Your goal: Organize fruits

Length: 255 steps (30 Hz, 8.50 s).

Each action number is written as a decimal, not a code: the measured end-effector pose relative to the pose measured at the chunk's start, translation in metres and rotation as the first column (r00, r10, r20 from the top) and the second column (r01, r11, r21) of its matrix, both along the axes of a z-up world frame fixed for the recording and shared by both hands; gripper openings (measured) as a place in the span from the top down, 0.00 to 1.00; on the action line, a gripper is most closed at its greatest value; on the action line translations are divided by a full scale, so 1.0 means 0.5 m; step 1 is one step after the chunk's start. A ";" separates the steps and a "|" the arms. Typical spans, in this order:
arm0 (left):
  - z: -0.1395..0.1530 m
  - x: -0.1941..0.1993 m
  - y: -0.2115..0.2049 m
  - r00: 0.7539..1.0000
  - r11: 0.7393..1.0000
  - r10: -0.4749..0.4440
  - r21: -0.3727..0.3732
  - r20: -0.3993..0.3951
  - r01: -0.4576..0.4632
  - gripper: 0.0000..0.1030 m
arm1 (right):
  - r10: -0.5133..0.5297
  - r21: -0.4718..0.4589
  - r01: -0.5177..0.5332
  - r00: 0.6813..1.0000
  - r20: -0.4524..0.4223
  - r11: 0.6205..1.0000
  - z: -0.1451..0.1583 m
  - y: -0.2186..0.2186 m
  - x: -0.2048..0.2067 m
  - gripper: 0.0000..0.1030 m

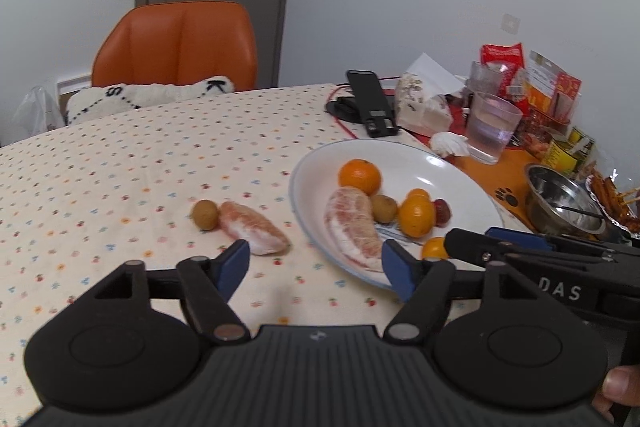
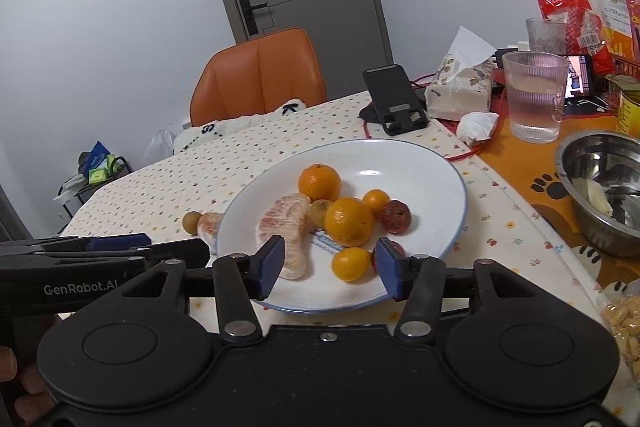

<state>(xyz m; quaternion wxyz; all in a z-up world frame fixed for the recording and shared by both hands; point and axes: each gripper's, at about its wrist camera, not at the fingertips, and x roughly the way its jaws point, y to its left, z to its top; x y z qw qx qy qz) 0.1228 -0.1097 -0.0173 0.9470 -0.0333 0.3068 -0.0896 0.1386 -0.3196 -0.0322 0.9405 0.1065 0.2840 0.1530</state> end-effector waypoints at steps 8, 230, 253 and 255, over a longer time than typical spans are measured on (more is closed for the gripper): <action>-0.002 -0.014 0.056 0.998 0.998 0.067 0.006 -0.011 -0.067 0.26 | 0.025 0.006 -0.025 1.000 0.013 1.000 0.008 0.035 -0.008 0.40; 0.005 0.094 -0.025 0.995 0.995 -0.099 -0.028 0.031 0.100 0.70 | -0.016 -0.120 0.028 0.995 0.100 0.992 0.022 -0.015 0.016 0.60; 0.033 0.007 0.064 0.999 1.000 0.016 -0.021 0.041 -0.015 0.40 | 0.058 -0.096 -0.047 0.991 0.118 0.994 0.057 0.030 -0.042 0.39; 0.036 -0.002 0.071 0.999 0.999 0.027 -0.021 0.038 -0.027 0.40 | 0.065 -0.090 -0.054 0.991 0.118 0.994 0.061 0.034 -0.048 0.37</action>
